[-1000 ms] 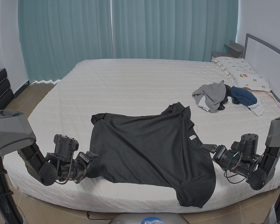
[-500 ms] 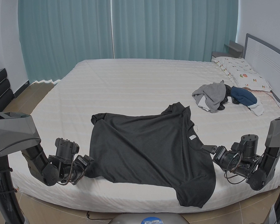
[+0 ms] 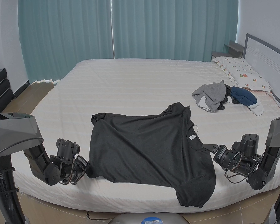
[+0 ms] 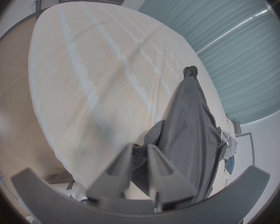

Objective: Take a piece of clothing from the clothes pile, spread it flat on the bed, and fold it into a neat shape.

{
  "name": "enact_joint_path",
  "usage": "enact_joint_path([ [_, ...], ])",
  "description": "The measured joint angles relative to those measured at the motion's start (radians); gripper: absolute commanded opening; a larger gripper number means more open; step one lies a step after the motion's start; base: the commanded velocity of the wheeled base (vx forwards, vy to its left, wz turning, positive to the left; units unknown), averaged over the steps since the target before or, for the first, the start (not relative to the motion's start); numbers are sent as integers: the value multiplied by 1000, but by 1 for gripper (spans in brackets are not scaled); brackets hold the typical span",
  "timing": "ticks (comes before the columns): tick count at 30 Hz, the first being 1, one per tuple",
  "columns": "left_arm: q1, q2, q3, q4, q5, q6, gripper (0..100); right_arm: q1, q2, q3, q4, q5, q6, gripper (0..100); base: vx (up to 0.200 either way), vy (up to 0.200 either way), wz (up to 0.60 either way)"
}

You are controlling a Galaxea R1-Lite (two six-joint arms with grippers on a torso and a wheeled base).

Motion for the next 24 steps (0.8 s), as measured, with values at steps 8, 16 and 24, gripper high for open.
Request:
enact_joint_path([
  [8,16,-49,41,21,-1,119,0,-5,0,0,1,0,0,100,0,0,0],
  [16,34,-163,73,210,-1,231,0,-5,5,2,47,0,-5,100,0,0,0],
  [24,61,-227,83,261,0,321,0,-1,10,-5,206,49,-54,100,0,0,0],
])
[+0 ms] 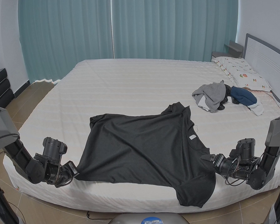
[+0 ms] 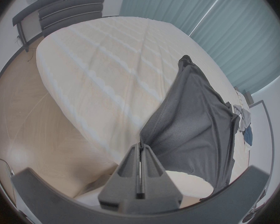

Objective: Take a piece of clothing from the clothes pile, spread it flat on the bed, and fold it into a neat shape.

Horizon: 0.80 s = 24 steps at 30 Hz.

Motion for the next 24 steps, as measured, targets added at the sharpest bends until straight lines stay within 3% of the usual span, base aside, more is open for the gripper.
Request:
enact_joint_path([
  [10,23,-14,28,59,1,71,0,-9,45,10,22,7,-126,100,0,0,0],
  [24,25,-14,30,84,0,94,0,-25,91,42,21,4,-213,100,0,0,0],
])
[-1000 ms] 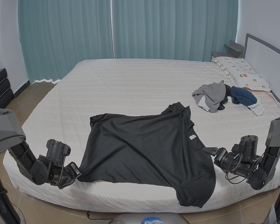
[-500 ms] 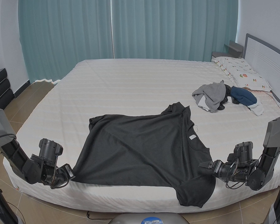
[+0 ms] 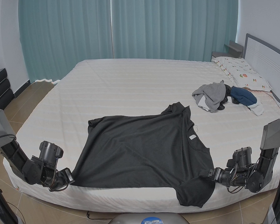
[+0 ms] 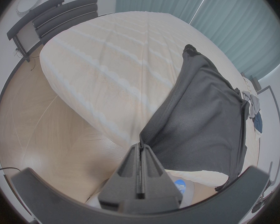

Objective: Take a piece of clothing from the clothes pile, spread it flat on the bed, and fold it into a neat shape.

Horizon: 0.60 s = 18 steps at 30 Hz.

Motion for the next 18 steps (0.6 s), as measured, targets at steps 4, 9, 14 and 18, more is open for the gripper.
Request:
enact_joint_path([
  [4,0,0,0,0,0,0,0,-1,3,6,1,-1,-7,100,0,0,0],
  [9,0,0,1,0,0,0,0,1,9,12,1,-1,-19,0,0,0,0],
  [14,0,0,1,0,0,1,0,2,20,16,2,-11,-36,0,0,0,0],
  [18,1,0,1,0,0,1,0,-2,15,31,11,-13,-75,0,0,0,0],
])
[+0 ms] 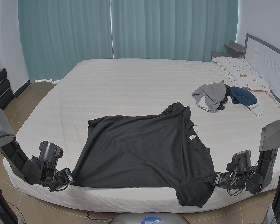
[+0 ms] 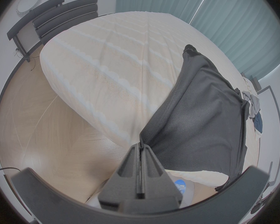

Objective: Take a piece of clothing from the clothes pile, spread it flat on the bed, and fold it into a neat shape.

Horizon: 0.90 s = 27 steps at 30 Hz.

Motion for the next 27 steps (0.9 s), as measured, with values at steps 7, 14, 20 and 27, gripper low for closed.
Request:
enact_joint_path([
  [7,10,0,-1,1,0,9,0,-44,-47,11,118,-13,-99,0,0,0,0],
  [14,19,0,8,2,-2,33,0,-104,-112,15,229,-15,-206,0,0,0,0],
  [20,15,3,19,3,-6,46,0,-131,-139,21,277,-23,-271,0,0,0,0],
  [27,9,23,23,0,-9,45,0,-141,-147,26,284,-80,-292,0,0,0,0],
])
